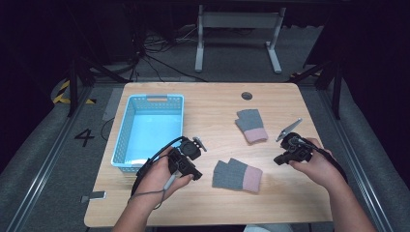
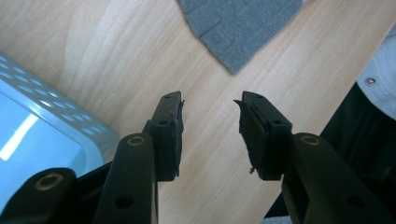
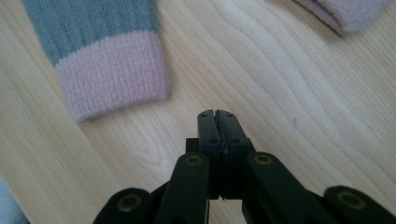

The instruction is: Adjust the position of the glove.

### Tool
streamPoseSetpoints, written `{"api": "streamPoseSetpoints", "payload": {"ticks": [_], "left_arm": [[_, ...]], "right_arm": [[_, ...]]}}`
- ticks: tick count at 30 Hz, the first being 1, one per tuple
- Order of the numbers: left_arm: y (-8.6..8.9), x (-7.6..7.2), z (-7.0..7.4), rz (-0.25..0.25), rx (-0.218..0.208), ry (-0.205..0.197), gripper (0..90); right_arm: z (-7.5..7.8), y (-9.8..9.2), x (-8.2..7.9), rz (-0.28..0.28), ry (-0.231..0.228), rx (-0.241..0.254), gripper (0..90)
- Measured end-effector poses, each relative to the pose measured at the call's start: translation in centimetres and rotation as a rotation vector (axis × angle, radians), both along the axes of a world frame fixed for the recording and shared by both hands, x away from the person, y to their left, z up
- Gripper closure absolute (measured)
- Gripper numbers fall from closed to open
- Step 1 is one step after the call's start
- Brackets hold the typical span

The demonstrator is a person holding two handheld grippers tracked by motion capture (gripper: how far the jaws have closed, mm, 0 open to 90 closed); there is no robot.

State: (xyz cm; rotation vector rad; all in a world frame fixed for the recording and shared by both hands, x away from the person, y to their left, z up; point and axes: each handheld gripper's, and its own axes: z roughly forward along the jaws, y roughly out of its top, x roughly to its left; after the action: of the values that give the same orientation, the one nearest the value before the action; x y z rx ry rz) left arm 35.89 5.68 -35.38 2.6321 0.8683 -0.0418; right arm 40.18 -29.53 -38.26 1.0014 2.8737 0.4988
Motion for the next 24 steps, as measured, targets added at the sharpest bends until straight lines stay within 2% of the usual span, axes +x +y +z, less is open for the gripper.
{"api": "streamPoseSetpoints", "payload": {"ticks": [2,6,9,13,16,21,24], "left_arm": [[-0.1,-0.1,0.1,-0.022,0.002,-0.017,62.8],[-0.5,-0.5,0.3,-0.066,-0.023,-0.036,80.3],[-1.0,-0.5,0.5,-0.082,-0.032,-0.047,89.3],[-1.3,-0.2,0.3,-0.084,-0.047,-0.031,89.9],[-1.6,-0.1,0.1,-0.078,-0.054,-0.035,89.9],[-3.3,0.3,-0.4,-0.124,-0.087,-0.016,90.0],[-4.4,0.6,-1.0,-0.154,-0.088,-0.002,90.0]], "right_arm": [[0.0,0.0,-0.1,0.003,-0.001,0.005,90.0],[0.2,-0.1,-0.2,0.003,-0.001,0.006,90.0],[0.1,0.0,-0.4,-0.001,-0.003,0.008,90.0],[0.1,0.0,-0.7,0.001,0.001,0.014,90.0],[0.1,-0.1,-1.0,-0.001,0.004,0.023,90.0],[0.1,-0.1,-1.7,-0.001,0.002,0.039,90.0],[0.1,0.1,-2.1,0.007,-0.001,0.049,90.0]]}}
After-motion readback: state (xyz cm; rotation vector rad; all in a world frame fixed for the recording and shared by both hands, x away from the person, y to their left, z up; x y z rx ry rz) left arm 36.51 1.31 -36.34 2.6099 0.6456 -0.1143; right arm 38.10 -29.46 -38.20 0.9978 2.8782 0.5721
